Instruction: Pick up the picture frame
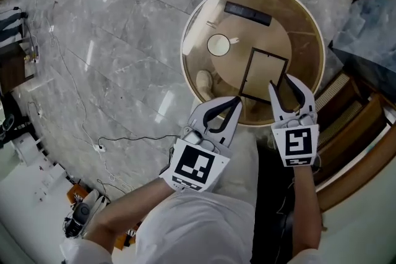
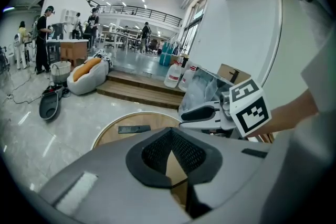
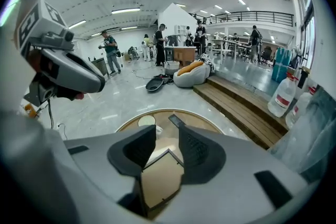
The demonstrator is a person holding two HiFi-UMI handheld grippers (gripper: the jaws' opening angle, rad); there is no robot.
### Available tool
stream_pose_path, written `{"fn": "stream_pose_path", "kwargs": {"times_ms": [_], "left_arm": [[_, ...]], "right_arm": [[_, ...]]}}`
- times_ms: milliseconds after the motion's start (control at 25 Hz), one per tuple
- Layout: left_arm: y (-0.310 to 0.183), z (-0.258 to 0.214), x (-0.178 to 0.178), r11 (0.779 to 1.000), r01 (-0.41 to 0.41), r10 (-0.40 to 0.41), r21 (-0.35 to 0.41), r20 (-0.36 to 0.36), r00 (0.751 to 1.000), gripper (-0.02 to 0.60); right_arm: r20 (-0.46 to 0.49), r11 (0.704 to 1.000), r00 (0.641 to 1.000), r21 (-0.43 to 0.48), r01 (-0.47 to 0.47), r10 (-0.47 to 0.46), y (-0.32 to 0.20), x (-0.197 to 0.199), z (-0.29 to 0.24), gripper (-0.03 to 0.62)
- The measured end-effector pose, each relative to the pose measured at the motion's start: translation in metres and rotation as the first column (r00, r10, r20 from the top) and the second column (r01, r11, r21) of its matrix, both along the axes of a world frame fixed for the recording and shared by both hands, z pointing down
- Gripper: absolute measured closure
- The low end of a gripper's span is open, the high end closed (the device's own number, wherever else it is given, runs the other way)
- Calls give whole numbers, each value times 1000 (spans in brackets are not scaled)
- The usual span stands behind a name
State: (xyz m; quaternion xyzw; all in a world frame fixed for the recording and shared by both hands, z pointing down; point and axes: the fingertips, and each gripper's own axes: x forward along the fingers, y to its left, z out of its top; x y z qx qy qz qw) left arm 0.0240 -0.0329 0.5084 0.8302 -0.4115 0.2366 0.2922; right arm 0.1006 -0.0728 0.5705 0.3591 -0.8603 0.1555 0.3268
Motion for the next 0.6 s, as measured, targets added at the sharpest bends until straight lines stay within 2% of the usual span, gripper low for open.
{"fn": "stream_pose_path", "kwargs": {"times_ms": [440, 600], "left_arm": [[-26, 79, 1, 999, 21, -21, -43, -5, 1000, 578], [-32, 104, 2, 998, 23, -22, -51, 3, 1000, 578]], "right_arm": [[-60, 984, 983, -62, 169, -173, -25, -13, 97, 491], [-113, 971, 965, -70, 229, -236, -32, -15, 130, 491]]}}
